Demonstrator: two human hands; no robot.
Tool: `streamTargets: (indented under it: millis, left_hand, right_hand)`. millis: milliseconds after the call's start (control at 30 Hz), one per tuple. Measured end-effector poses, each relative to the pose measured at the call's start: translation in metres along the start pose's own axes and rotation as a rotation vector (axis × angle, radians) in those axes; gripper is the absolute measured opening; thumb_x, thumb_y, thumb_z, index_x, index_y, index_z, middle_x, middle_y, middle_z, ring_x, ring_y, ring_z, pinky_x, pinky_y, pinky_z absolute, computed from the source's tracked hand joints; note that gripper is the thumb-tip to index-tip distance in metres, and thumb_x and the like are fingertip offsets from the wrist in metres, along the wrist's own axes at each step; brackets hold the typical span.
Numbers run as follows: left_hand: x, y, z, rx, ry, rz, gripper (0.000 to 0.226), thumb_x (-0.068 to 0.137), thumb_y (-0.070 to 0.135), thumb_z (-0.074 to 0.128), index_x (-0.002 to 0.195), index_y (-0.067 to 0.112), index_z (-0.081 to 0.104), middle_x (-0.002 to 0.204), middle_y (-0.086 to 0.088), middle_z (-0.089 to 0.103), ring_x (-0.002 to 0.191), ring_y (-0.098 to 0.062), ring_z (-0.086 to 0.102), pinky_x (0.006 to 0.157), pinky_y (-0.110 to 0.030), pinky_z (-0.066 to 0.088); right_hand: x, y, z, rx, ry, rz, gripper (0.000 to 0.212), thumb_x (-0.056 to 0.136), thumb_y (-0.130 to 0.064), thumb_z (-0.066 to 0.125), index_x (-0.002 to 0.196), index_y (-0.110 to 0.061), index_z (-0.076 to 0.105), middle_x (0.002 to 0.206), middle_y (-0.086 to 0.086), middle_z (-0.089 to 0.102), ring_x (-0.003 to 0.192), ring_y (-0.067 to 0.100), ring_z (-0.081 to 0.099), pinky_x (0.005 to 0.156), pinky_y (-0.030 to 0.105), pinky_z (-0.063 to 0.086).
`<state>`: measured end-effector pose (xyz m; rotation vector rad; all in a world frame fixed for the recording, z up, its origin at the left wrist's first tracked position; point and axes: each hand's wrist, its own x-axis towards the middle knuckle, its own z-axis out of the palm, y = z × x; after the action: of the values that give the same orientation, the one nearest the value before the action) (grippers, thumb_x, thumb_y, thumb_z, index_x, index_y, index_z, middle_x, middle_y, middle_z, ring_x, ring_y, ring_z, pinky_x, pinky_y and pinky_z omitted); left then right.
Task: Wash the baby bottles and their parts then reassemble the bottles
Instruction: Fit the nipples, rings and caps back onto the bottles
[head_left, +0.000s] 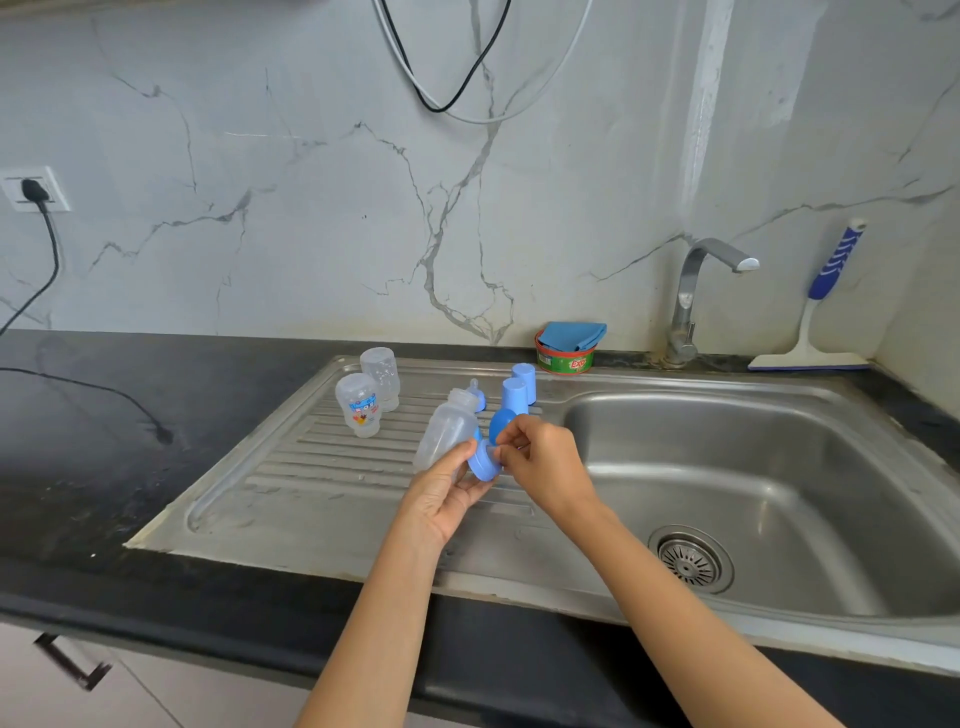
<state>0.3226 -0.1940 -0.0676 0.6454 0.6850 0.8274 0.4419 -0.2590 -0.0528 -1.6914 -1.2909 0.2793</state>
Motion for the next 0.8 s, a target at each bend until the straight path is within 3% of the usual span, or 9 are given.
streamTargets:
  millis: [167,367,533,700,800]
  left_hand:
    - [0.001,0.002,-0.003,0.024,-0.012,0.013,0.05,0.08,0.003,0.069,0.128,-0.001,0.055,0.115,-0.022,0.067,0.105,-0.031,0.066,0.065,-0.037,0.058]
    - [0.0,0.002,-0.002,0.035,-0.028,0.029,0.047,0.081,-0.002,0.067,0.126,0.0,0.054,0.116,-0.023,0.066,0.105,-0.034,0.066,0.067,-0.041,0.059]
    - [-0.001,0.0,0.001,0.013,0.0,0.037,0.045,0.081,-0.003,0.068,0.124,0.0,0.055,0.116,-0.024,0.065,0.1,-0.033,0.067,0.066,-0.041,0.06]
    - [-0.001,-0.001,-0.002,0.025,-0.009,0.025,0.048,0.082,-0.002,0.068,0.127,0.001,0.054,0.117,-0.023,0.065,0.104,-0.033,0.066,0.07,-0.041,0.06]
    - [-0.002,0.0,-0.004,0.014,-0.032,0.03,0.049,0.082,0.0,0.068,0.129,0.001,0.053,0.116,-0.023,0.066,0.101,-0.033,0.068,0.07,-0.041,0.059]
  right_hand:
    - [0.004,-0.001,-0.002,0.062,-0.02,0.047,0.005,0.083,-0.001,0.061,0.082,-0.006,0.063,0.079,0.011,0.067,0.074,0.025,0.067,0.072,0.039,0.058]
    - [0.009,-0.006,-0.01,0.091,-0.071,0.13,0.01,0.085,0.004,0.055,0.082,0.0,0.064,0.075,0.012,0.067,0.07,0.025,0.069,0.073,0.039,0.059]
    - [0.01,-0.007,-0.007,0.015,-0.054,0.083,0.01,0.085,0.004,0.054,0.083,-0.002,0.062,0.079,0.013,0.065,0.077,0.027,0.066,0.074,0.042,0.058]
    - [0.007,-0.008,-0.005,0.03,-0.026,0.085,0.015,0.081,0.008,0.052,0.077,-0.004,0.06,0.076,0.003,0.062,0.078,0.026,0.066,0.072,0.034,0.058]
    - [0.01,-0.011,-0.008,0.12,-0.029,0.171,0.021,0.082,0.009,0.049,0.072,-0.004,0.061,0.075,0.008,0.064,0.077,0.029,0.068,0.067,0.027,0.058]
